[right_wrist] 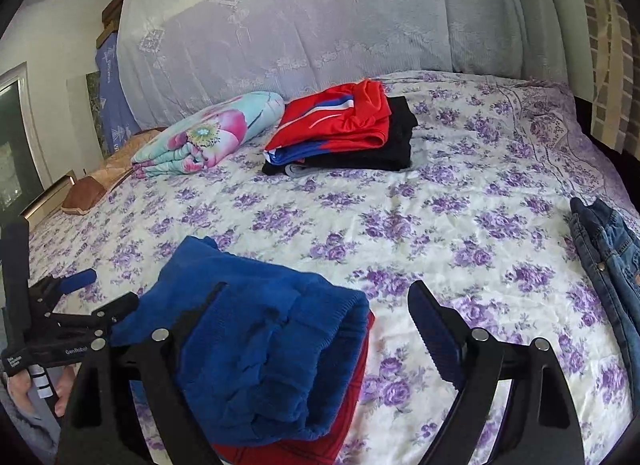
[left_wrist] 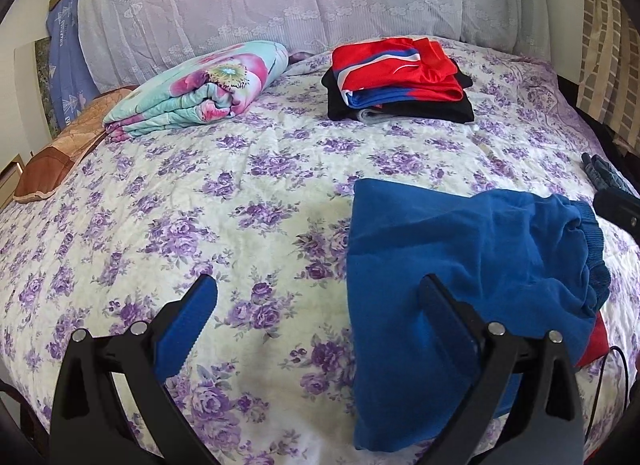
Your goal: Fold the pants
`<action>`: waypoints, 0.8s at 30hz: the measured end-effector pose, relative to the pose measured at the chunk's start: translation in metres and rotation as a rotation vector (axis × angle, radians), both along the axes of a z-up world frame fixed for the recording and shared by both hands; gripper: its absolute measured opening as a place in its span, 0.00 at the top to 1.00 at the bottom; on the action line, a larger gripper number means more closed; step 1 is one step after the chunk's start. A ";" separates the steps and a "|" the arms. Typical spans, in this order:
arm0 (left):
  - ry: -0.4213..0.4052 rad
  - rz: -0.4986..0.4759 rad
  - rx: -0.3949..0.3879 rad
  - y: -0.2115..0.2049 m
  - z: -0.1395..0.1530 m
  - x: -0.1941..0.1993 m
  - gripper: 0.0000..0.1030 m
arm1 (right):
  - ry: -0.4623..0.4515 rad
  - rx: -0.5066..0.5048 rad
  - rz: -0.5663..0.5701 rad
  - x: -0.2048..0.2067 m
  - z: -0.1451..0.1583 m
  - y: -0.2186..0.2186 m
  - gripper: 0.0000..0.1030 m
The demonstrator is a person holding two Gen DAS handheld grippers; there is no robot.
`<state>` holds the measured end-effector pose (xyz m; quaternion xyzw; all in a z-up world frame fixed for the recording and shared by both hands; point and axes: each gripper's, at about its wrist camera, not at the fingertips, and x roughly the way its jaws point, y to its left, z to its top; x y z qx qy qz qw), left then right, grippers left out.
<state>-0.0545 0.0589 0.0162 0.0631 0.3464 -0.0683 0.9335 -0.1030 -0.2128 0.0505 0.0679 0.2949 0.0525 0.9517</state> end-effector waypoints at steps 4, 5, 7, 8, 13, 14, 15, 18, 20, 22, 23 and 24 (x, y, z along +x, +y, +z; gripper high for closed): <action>0.029 -0.016 0.038 -0.003 -0.016 0.001 0.04 | 0.028 0.017 0.044 0.023 -0.004 0.006 0.75; 0.031 -0.020 0.039 -0.003 -0.019 0.000 0.04 | 0.046 0.023 0.064 0.029 -0.008 0.008 0.77; 0.042 -0.026 0.026 0.000 -0.026 -0.001 0.04 | 0.062 -0.024 0.085 0.033 -0.016 0.017 0.83; 0.055 -0.030 0.012 0.002 -0.029 -0.002 0.04 | 0.078 -0.062 0.088 0.035 -0.022 0.020 0.84; 0.105 -0.058 -0.058 0.010 -0.035 0.000 0.04 | 0.152 -0.023 0.114 0.042 -0.045 0.002 0.85; 0.110 -0.064 -0.062 0.011 -0.033 0.002 0.04 | 0.153 -0.027 0.112 0.041 -0.043 0.002 0.85; 0.112 -0.076 -0.060 0.011 -0.029 0.005 0.04 | 0.141 -0.042 0.108 0.040 -0.039 0.005 0.83; 0.055 -0.047 0.006 0.013 -0.008 0.020 0.04 | 0.073 -0.050 0.119 0.028 -0.020 0.015 0.79; 0.014 -0.038 0.042 0.012 0.009 0.038 0.04 | 0.024 -0.042 0.172 0.017 -0.006 0.027 0.79; 0.023 -0.042 0.054 0.008 0.016 0.060 0.04 | -0.015 -0.047 0.236 0.002 0.003 0.044 0.79; 0.038 -0.055 0.054 0.004 0.017 0.072 0.04 | -0.020 -0.049 0.273 -0.003 0.004 0.054 0.78; 0.051 -0.069 0.057 0.000 0.016 0.080 0.04 | -0.017 -0.050 0.320 -0.010 0.003 0.064 0.75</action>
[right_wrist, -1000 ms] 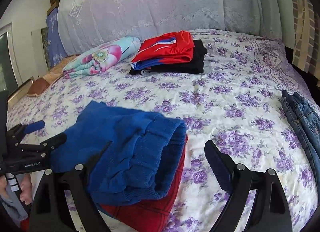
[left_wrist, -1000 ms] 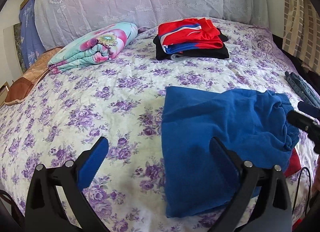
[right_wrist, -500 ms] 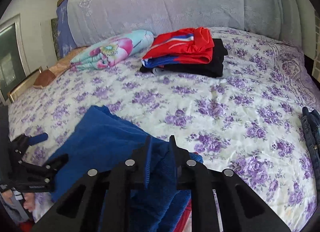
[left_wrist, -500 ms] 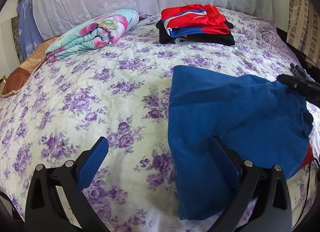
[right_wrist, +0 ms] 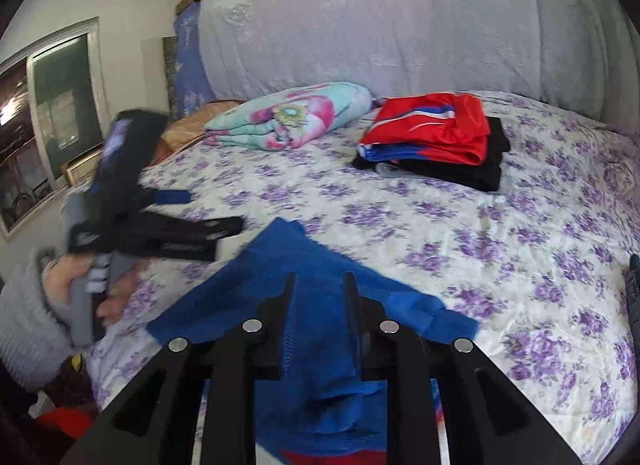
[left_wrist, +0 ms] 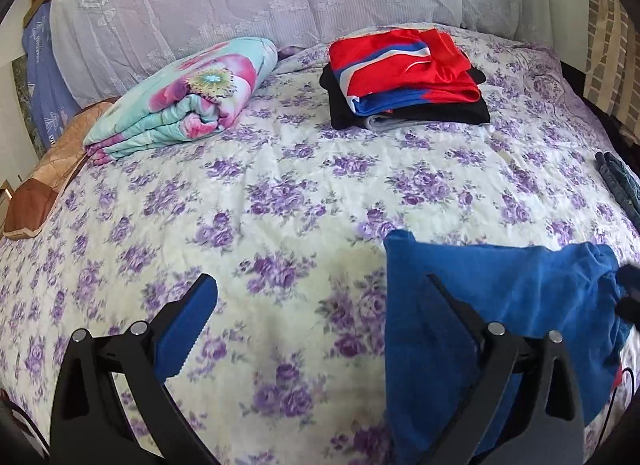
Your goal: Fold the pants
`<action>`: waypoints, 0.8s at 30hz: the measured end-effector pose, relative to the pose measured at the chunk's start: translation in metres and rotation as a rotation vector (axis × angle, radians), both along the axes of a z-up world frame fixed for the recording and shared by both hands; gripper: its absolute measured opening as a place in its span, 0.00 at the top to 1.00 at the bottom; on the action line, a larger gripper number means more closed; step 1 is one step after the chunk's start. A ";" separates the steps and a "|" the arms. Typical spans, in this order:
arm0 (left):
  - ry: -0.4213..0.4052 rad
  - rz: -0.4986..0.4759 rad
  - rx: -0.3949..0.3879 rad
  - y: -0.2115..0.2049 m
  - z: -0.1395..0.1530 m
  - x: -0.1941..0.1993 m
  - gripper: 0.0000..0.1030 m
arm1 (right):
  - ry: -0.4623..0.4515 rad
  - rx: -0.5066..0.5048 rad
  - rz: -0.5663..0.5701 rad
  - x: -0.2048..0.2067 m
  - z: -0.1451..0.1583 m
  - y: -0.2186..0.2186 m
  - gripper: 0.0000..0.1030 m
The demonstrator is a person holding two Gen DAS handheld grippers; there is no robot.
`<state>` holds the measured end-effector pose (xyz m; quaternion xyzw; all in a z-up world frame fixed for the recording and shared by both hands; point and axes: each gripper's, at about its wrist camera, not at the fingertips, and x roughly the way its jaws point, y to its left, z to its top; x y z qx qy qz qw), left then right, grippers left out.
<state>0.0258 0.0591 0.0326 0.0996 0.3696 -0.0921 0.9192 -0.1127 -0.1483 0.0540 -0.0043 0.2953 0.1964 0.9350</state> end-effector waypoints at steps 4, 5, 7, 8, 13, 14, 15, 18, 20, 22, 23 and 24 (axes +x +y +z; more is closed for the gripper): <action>0.018 -0.098 0.059 -0.027 -0.008 0.015 0.04 | 0.045 -0.026 0.126 -0.013 -0.014 0.033 0.65; 0.012 -0.102 0.087 -0.033 -0.011 0.017 0.04 | 0.064 -0.038 0.143 -0.012 -0.019 0.039 0.65; 0.027 -0.097 0.146 -0.042 -0.024 0.026 0.04 | 0.131 -0.062 0.149 -0.005 -0.035 0.043 0.64; 0.040 -0.093 0.159 -0.044 -0.031 0.032 0.04 | 0.161 -0.060 0.149 -0.001 -0.042 0.043 0.64; 0.057 -0.018 0.153 -0.042 -0.053 0.062 0.04 | 0.182 -0.030 0.136 -0.006 -0.048 0.039 0.64; 0.064 -0.016 0.154 -0.043 -0.057 0.065 0.04 | 0.179 -0.030 0.134 -0.008 -0.049 0.039 0.64; 0.072 -0.014 0.140 -0.043 -0.060 0.068 0.04 | 0.174 -0.028 0.131 -0.009 -0.049 0.038 0.64; 0.055 -0.010 0.122 -0.038 -0.053 0.065 0.04 | 0.171 -0.014 0.129 -0.009 -0.051 0.034 0.64; 0.044 0.004 0.085 -0.030 -0.043 0.060 0.04 | 0.165 -0.017 0.131 -0.008 -0.052 0.035 0.63; 0.025 0.007 0.063 -0.023 -0.029 0.050 0.04 | 0.153 -0.014 0.141 -0.011 -0.050 0.035 0.58; 0.009 0.002 0.054 -0.019 -0.021 0.040 0.04 | 0.148 -0.007 0.145 -0.011 -0.048 0.034 0.57; -0.003 -0.006 0.049 -0.017 -0.014 0.031 0.04 | 0.141 0.005 0.147 -0.013 -0.044 0.032 0.54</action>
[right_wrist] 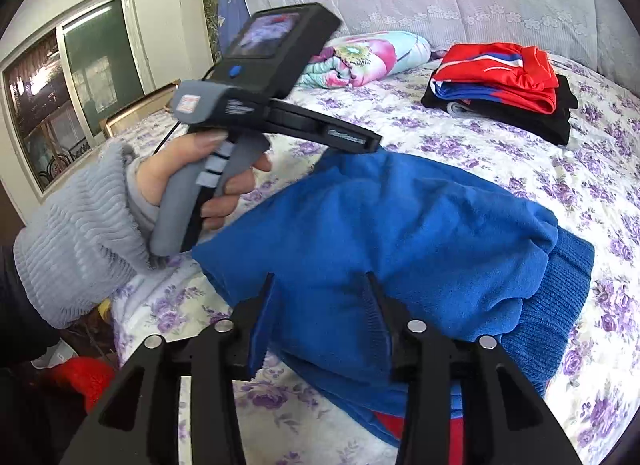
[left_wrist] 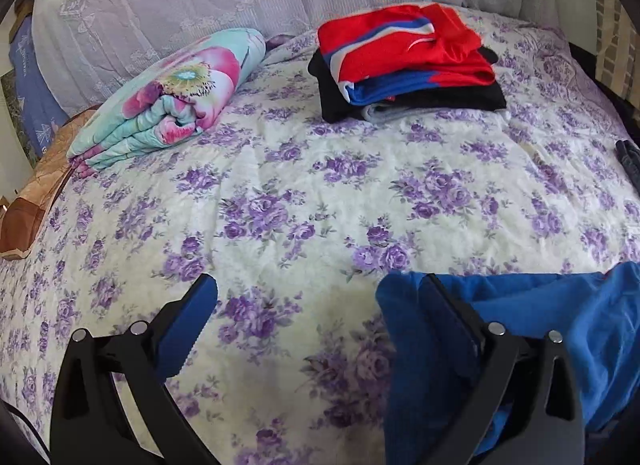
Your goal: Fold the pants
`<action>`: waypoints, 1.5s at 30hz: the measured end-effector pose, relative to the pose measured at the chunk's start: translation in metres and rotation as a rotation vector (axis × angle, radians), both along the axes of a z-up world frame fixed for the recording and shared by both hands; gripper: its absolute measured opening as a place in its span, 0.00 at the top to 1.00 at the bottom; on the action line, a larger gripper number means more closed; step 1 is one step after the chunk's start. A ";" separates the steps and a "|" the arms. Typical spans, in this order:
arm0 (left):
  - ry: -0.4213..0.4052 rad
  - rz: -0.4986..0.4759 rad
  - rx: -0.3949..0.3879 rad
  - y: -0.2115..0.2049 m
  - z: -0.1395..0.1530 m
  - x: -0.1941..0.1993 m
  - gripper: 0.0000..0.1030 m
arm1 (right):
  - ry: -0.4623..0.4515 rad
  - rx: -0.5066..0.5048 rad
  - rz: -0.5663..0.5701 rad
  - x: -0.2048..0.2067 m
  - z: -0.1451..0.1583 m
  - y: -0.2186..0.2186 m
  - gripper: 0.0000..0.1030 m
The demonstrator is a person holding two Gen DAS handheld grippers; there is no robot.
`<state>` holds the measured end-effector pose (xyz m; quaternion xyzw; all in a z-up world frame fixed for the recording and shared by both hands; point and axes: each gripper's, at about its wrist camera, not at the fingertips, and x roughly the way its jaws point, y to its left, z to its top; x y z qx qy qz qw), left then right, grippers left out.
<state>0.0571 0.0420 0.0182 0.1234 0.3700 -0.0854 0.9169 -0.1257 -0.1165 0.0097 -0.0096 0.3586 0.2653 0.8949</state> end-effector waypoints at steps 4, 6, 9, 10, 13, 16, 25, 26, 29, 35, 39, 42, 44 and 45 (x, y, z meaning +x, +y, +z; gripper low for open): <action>-0.046 -0.074 -0.020 0.008 0.020 -0.051 0.04 | -0.054 0.027 -0.014 -0.013 0.018 -0.010 0.46; -0.043 -0.111 -0.027 0.011 0.020 -0.077 0.04 | -0.050 0.011 -0.028 -0.018 0.018 -0.014 0.44; 0.013 -0.137 -0.015 0.009 -0.002 -0.094 0.04 | 0.027 -0.002 -0.052 -0.016 0.003 -0.021 0.43; 0.039 -0.129 0.007 0.007 -0.016 -0.095 0.04 | 0.052 0.008 -0.050 -0.016 -0.003 -0.023 0.43; 0.073 -0.082 -0.076 0.020 -0.040 -0.094 0.04 | 0.037 -0.001 -0.045 -0.023 -0.004 -0.021 0.42; 0.109 -0.059 -0.163 0.035 -0.036 -0.095 0.04 | 0.010 0.039 -0.053 -0.030 0.004 -0.030 0.39; 0.048 -0.008 -0.159 0.051 -0.018 -0.113 0.04 | -0.043 0.054 -0.281 -0.052 0.021 -0.095 0.27; 0.043 -0.009 -0.154 0.049 -0.017 -0.114 0.04 | -0.044 0.051 -0.306 -0.053 0.021 -0.102 0.25; 0.052 -0.023 -0.144 0.041 -0.018 -0.114 0.04 | -0.007 0.068 -0.381 -0.049 0.017 -0.120 0.19; 0.081 -0.094 -0.153 0.022 -0.017 -0.117 0.04 | 0.105 0.278 -0.366 -0.021 0.003 -0.140 0.19; 0.095 -0.103 -0.143 0.016 -0.021 -0.116 0.05 | 0.147 0.312 -0.369 -0.003 -0.005 -0.137 0.19; 0.125 -0.092 -0.193 0.020 -0.029 -0.112 0.05 | 0.202 0.344 -0.384 0.010 -0.017 -0.139 0.19; 0.164 -0.084 -0.255 0.027 -0.037 -0.108 0.04 | 0.252 0.393 -0.381 0.017 -0.028 -0.143 0.19; 0.185 -0.079 -0.290 0.031 -0.041 -0.105 0.04 | 0.274 0.417 -0.379 0.019 -0.034 -0.144 0.19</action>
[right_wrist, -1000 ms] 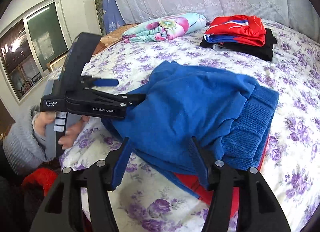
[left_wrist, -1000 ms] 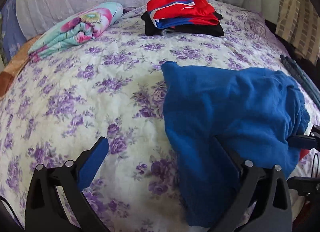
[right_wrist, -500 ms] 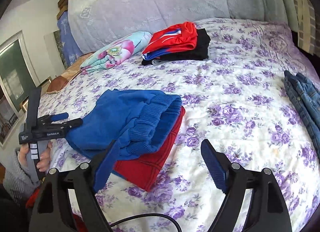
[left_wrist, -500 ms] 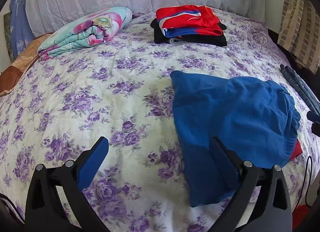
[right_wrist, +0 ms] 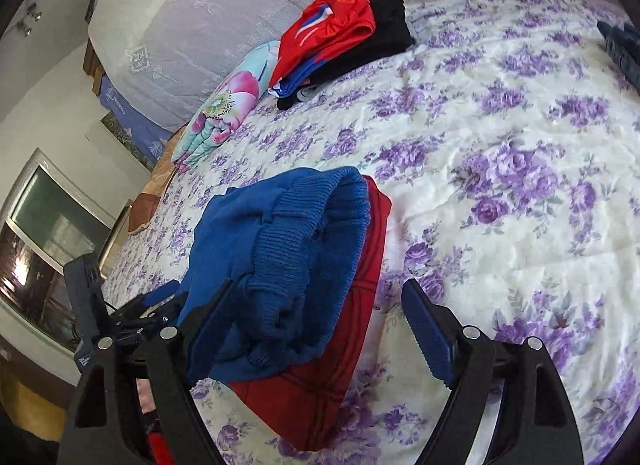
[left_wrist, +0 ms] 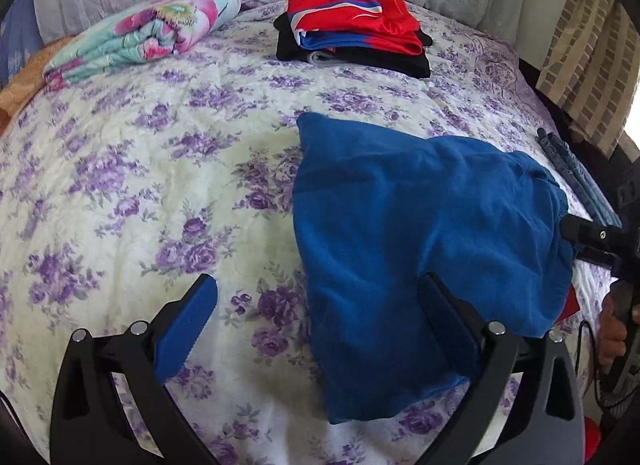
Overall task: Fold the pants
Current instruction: 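Grasp the folded bundle with the right tool while the left tool grasps its other side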
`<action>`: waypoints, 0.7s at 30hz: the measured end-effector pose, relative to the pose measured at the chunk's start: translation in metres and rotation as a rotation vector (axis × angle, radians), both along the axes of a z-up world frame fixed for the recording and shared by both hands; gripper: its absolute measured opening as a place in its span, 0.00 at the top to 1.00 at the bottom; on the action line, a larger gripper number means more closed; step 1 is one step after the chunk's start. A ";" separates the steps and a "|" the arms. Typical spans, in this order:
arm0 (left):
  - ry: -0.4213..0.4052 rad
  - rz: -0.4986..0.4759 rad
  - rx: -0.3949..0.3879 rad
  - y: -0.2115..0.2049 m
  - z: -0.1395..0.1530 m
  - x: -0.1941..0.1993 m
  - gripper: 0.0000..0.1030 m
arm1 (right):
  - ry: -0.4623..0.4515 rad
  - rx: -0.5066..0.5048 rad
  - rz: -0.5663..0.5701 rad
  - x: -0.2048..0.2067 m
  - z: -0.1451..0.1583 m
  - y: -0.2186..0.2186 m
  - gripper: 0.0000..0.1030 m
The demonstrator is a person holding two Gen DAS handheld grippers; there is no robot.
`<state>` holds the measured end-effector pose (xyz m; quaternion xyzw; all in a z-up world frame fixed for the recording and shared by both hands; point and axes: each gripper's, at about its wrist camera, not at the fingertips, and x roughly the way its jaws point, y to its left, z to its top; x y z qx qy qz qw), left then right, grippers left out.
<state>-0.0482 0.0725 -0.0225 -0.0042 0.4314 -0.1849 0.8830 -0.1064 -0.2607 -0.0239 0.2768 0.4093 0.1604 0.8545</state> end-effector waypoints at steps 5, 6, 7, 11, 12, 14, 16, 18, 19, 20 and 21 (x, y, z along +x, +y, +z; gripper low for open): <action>0.047 -0.005 -0.094 0.009 -0.009 0.005 0.04 | 0.007 0.008 0.018 0.007 -0.006 0.005 0.19; 0.044 -0.005 -0.093 0.008 -0.009 0.005 0.04 | 0.007 0.001 0.023 0.009 -0.006 0.008 0.20; 0.043 -0.004 -0.095 0.008 -0.009 0.004 0.04 | 0.007 -0.006 0.029 0.010 -0.006 0.010 0.21; 0.047 -0.016 -0.143 0.011 -0.005 0.003 0.05 | -0.001 -0.010 0.048 0.013 -0.004 0.014 0.26; 0.048 -0.032 -0.158 0.011 -0.004 0.002 0.05 | -0.005 -0.005 0.053 0.013 -0.004 0.014 0.27; 0.052 -0.060 -0.184 0.009 -0.002 0.000 0.05 | -0.010 0.003 0.054 0.013 -0.006 0.013 0.27; 0.046 -0.085 -0.172 0.003 -0.002 -0.001 0.05 | -0.015 0.012 0.054 0.012 -0.007 0.011 0.27; 0.052 -0.095 -0.148 -0.001 -0.005 0.000 0.05 | -0.016 0.019 0.054 0.012 -0.008 0.010 0.27; 0.062 -0.096 -0.145 -0.002 -0.007 0.002 0.04 | -0.017 0.020 0.055 0.012 -0.008 0.009 0.27; 0.072 -0.095 -0.150 -0.001 -0.009 0.003 0.04 | -0.018 0.020 0.056 0.012 -0.008 0.009 0.27; 0.077 -0.095 -0.152 0.000 -0.008 0.003 0.04 | -0.019 0.019 0.055 0.012 -0.008 0.009 0.27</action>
